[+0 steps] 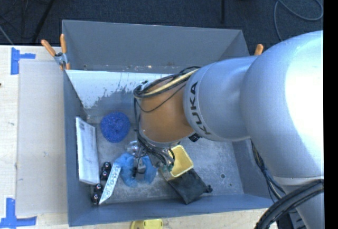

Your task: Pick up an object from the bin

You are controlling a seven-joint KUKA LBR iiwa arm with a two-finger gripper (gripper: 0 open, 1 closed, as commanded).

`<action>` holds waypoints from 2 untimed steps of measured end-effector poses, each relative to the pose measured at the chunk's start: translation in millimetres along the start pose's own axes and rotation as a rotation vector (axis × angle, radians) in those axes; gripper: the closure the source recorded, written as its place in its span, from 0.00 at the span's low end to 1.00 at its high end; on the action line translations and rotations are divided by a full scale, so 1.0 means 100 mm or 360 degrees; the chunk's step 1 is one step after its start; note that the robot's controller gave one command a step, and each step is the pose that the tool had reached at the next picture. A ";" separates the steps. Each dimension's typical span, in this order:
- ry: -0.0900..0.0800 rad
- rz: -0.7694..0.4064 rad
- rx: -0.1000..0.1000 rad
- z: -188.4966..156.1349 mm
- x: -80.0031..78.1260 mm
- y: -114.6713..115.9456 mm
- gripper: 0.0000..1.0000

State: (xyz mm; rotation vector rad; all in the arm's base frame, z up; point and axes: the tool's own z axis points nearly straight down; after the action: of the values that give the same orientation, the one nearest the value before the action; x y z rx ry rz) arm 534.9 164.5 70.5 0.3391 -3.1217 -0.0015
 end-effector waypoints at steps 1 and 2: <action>0.0000 0.0000 0.0000 0.00 0.00 0.00 1.00; 0.0005 0.0000 0.0000 -0.04 0.01 0.00 1.00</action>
Offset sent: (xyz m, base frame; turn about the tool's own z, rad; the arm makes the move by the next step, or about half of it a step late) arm 0.0000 0.0001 0.0676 0.0000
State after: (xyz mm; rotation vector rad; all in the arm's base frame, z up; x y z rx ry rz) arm 533.6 164.1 74.5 0.3383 -3.1184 -0.0007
